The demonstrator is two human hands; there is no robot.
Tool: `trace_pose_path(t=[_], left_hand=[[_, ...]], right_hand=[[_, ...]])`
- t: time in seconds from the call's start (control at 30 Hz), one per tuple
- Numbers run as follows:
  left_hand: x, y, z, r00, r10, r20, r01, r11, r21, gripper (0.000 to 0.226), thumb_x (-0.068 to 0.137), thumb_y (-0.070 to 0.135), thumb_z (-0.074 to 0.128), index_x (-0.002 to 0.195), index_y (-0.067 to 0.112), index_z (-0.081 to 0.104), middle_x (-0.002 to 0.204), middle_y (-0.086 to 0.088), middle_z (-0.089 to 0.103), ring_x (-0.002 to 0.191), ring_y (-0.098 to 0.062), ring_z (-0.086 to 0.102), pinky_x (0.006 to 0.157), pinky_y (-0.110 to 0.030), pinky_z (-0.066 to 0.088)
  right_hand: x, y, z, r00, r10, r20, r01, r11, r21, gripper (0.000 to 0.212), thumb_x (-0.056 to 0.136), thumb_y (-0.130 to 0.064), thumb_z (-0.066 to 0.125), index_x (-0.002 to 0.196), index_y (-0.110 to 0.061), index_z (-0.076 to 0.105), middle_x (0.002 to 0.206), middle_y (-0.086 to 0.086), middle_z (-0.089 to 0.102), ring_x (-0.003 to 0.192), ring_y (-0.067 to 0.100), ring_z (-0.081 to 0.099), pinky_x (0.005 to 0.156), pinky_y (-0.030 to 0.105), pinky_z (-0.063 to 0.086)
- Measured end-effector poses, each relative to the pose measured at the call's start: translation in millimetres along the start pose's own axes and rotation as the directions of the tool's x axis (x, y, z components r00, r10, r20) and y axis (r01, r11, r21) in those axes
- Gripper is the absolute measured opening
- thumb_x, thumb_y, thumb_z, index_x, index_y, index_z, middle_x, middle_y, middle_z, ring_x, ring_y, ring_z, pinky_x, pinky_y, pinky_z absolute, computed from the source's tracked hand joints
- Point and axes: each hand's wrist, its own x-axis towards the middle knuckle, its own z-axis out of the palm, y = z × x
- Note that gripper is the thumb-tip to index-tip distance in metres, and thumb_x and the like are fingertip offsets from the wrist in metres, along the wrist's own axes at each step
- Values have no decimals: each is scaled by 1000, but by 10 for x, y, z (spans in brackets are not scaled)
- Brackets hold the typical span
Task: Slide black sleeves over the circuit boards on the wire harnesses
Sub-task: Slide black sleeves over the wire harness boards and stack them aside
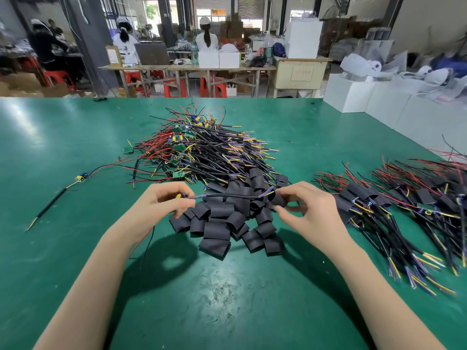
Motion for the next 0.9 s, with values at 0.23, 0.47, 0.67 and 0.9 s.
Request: trace_pose_path(t=[0.23,0.47,0.67,0.9], left_hand=[[-21,21,-6,998,-27,51,22,995,93,18,67,38,71,70,21,67,63,-14,46,61,-17,42,60,-24,36],[-32,34,-18,996,-54,77,41,986,163,21,67,39,71,71,19,67,70,-26,47,64,-18,41,67,-35,31],[-38,8,-71,990,-85,109,56,967,247,28,68,43,70,75,16,67,64,0,46,63,-16,36,59,-27,28],[-22,-10,-74,992,-122,40,101,932,347,10,72,29,68,69,20,68,55,9,42,55,-12,33,51,-19,25]], right_hand=[[-3,25,-19,999,-32,-27,33,999,27,27,74,-3,77,98,-13,70,90,-1,63,78,7,62,68,23,56],[4,32,-37,998,-41,-54,42,999,24,28,74,-3,77,99,-12,70,90,-1,64,78,9,63,69,27,57],[0,17,-81,994,-113,10,113,990,-89,30,74,-6,77,102,-11,69,95,0,64,76,2,58,71,22,53],[-6,5,-61,960,-211,185,254,932,-257,32,68,-7,78,98,-12,70,98,2,65,82,26,65,72,37,54]])
